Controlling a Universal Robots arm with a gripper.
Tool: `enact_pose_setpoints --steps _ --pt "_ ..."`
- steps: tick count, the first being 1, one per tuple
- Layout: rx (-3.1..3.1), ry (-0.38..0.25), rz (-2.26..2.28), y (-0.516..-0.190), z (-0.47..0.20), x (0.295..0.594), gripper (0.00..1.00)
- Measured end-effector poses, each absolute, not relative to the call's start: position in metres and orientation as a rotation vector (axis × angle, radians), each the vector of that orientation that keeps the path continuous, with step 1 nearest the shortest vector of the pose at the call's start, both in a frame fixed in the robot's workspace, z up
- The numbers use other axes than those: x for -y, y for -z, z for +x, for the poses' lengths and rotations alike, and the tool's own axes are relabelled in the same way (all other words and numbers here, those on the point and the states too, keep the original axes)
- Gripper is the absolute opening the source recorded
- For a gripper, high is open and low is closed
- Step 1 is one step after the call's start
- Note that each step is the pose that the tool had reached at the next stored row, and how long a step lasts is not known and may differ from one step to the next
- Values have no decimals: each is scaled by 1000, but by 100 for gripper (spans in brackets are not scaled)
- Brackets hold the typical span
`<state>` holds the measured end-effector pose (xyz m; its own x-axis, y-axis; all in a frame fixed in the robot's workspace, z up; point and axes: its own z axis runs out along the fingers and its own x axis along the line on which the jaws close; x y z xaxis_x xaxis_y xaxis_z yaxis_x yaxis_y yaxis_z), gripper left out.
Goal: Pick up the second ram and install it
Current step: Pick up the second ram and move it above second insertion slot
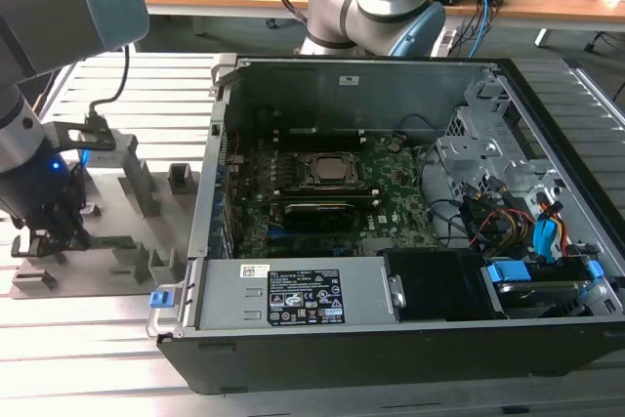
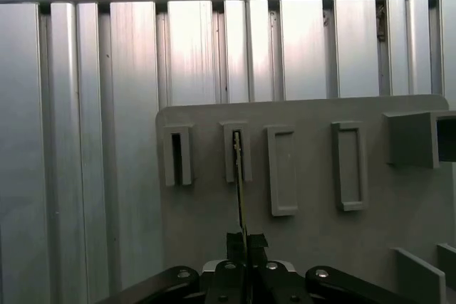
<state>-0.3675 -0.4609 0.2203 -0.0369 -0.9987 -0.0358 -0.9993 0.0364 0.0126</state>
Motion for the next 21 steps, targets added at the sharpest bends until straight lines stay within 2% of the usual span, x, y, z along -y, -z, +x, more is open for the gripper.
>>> enact_pose_setpoints --steps 21 --pt "-2249 -53 -2168 -248 -367 461 14"
